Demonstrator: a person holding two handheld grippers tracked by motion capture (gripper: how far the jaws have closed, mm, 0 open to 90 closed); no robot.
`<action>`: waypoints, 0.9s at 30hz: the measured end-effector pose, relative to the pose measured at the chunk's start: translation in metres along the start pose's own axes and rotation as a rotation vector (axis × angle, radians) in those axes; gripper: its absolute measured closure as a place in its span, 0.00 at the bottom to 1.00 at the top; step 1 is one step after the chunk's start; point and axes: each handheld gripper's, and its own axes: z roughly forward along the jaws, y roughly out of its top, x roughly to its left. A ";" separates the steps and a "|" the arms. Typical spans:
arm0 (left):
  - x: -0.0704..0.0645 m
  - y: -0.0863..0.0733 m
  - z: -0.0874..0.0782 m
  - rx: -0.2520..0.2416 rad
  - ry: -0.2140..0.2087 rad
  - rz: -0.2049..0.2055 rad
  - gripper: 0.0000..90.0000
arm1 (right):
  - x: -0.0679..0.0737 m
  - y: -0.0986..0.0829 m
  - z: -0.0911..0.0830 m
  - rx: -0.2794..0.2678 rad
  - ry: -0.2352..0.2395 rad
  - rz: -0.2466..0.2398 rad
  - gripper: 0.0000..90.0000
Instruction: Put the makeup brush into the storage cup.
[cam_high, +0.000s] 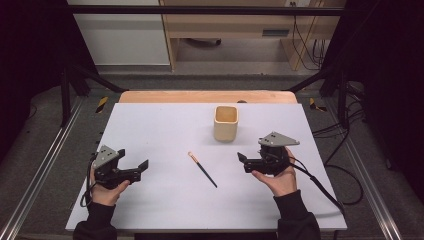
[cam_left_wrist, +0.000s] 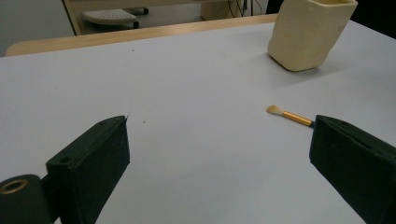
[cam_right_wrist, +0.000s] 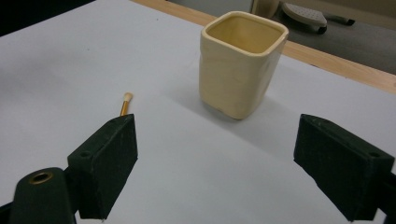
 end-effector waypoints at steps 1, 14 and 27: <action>0.000 0.000 0.000 0.001 0.002 0.002 0.05 | 0.001 0.001 0.002 0.004 -0.001 -0.010 0.16; 0.000 0.000 0.001 0.006 0.001 0.006 0.05 | 0.028 0.015 0.031 0.056 0.043 -0.055 0.19; -0.001 -0.001 0.002 0.010 0.001 0.011 0.05 | 0.044 0.024 0.050 0.112 0.100 -0.062 0.28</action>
